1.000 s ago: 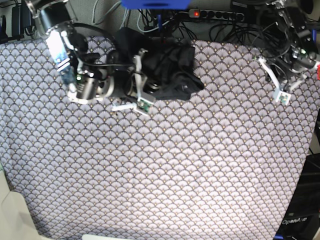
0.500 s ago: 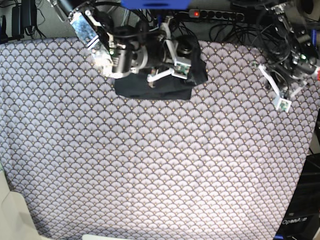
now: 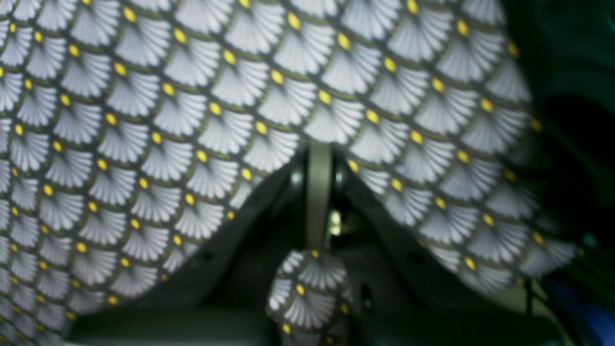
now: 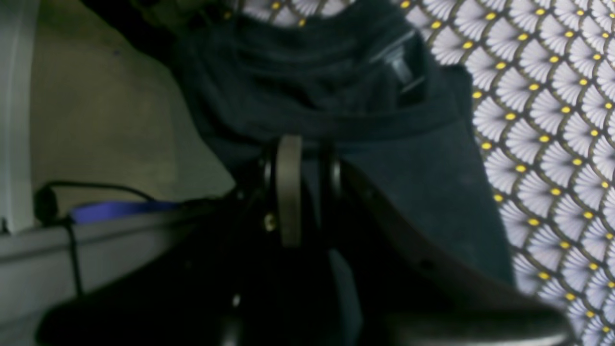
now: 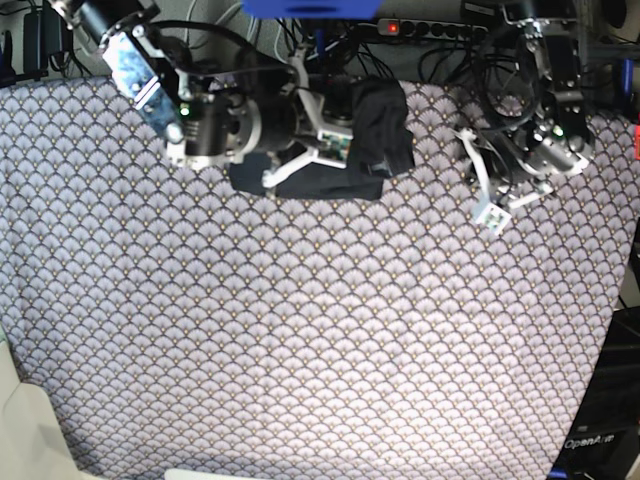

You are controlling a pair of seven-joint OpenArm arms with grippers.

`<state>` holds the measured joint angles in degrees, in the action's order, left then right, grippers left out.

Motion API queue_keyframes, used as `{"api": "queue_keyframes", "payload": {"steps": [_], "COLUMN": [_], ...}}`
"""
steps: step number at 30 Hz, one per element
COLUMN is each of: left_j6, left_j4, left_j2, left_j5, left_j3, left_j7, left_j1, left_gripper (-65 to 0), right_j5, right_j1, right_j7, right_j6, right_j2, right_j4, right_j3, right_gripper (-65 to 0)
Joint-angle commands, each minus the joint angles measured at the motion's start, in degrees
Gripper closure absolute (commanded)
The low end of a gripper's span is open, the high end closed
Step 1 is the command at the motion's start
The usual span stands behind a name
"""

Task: Fold the T-shirt properly
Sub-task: 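Press and square the bundle's edge with the right gripper, then lower both grippers to the sides of the dark bundle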

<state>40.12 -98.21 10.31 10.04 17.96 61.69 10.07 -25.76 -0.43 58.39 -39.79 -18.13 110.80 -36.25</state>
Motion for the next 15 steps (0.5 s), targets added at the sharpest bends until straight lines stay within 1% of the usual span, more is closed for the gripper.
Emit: {"api": "queue_keyframes", "payload": {"steps": [1, 4, 8, 10, 14, 15], "left_j6": [-0.12, -0.12, -0.12, -0.12, -0.12, -0.12], "left_j4": [0.50, 2.26, 2.08, 1.82, 0.06, -0.64], "left_j2": [0.55, 0.55, 0.46, 0.11, -0.15, -0.77], "left_j5": [-0.07, -0.07, 0.02, 0.20, 0.55, 0.64], "left_j3": [0.29, 0.55, 0.55, 0.29, 0.29, 0.29], "left_j7": [0.07, 0.07, 0.07, 0.59, 0.68, 0.77], "left_j1": [-0.18, -1.05, -1.14, -1.14, -0.88, -0.97], "left_gripper": [0.0, 0.0, 0.0, 0.0, 0.0, 0.0], "right_j5": [-0.75, -0.66, -0.66, -0.75, -0.75, -0.75], "right_j1": [1.17, 2.67, 6.89, 8.12, 8.29, 8.21], "right_j7": [-1.29, -0.85, 4.16, 6.09, 6.62, 6.71], "right_j6": [-0.21, -0.21, -0.21, -0.21, -0.21, -0.21], "right_j2": [-0.38, -2.13, -3.45, -5.12, -7.76, -8.55], "right_j4": [1.15, 1.15, 1.15, 1.15, 1.24, 1.24], "right_j3": [0.34, 1.57, 5.70, 8.60, 14.40, 15.28], "right_gripper": [-5.5, -5.5, -5.4, -5.4, -5.2, -5.2]}}
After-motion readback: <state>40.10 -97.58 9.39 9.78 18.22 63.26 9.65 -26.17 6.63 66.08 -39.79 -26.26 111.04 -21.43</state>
